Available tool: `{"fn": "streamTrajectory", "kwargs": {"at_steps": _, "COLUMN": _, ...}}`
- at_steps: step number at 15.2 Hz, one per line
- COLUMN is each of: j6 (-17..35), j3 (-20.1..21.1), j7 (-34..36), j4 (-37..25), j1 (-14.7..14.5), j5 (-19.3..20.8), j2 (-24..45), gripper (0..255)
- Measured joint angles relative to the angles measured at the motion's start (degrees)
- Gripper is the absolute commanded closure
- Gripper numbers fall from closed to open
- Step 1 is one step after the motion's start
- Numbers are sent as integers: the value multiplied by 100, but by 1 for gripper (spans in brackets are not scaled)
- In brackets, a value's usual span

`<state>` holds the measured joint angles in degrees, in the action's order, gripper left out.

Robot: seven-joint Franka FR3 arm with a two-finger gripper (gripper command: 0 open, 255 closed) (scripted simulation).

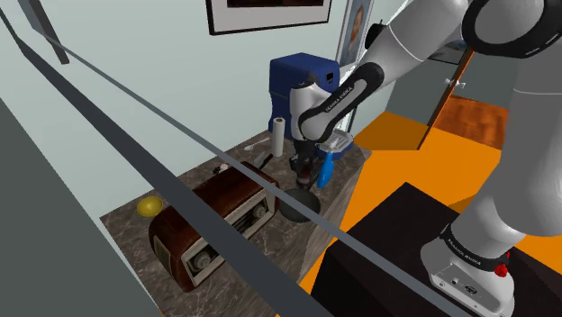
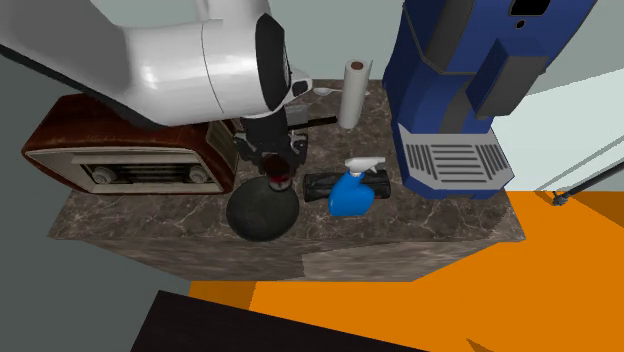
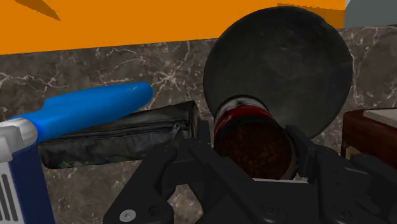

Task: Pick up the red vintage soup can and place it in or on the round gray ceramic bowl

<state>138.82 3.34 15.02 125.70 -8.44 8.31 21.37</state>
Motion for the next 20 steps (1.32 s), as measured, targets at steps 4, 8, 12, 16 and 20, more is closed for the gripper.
{"fn": "streamTrajectory", "kwargs": {"at_steps": 4, "j6": 226, "j3": 140, "j7": 409, "j4": 613, "j1": -254, "j5": -13, "j2": -357, "gripper": 255}}
{"fn": "streamTrajectory", "kwargs": {"at_steps": 8, "j6": 429, "j3": 185, "j7": 621, "j4": 793, "j1": -376, "j5": 18, "j2": -318, "gripper": 255}}
{"fn": "streamTrajectory", "kwargs": {"at_steps": 12, "j6": 680, "j3": 144, "j7": 691, "j4": 752, "j1": -404, "j5": 95, "j2": -22, "gripper": 255}}
{"fn": "streamTrajectory", "kwargs": {"at_steps": 16, "j6": 940, "j3": 89, "j7": 753, "j4": 693, "j1": -434, "j5": 177, "j2": 299, "gripper": 255}}
{"fn": "streamTrajectory", "kwargs": {"at_steps": 20, "j6": 1110, "j3": 54, "j7": 810, "j4": 635, "j1": -470, "j5": 227, "j2": 529, "gripper": 255}}
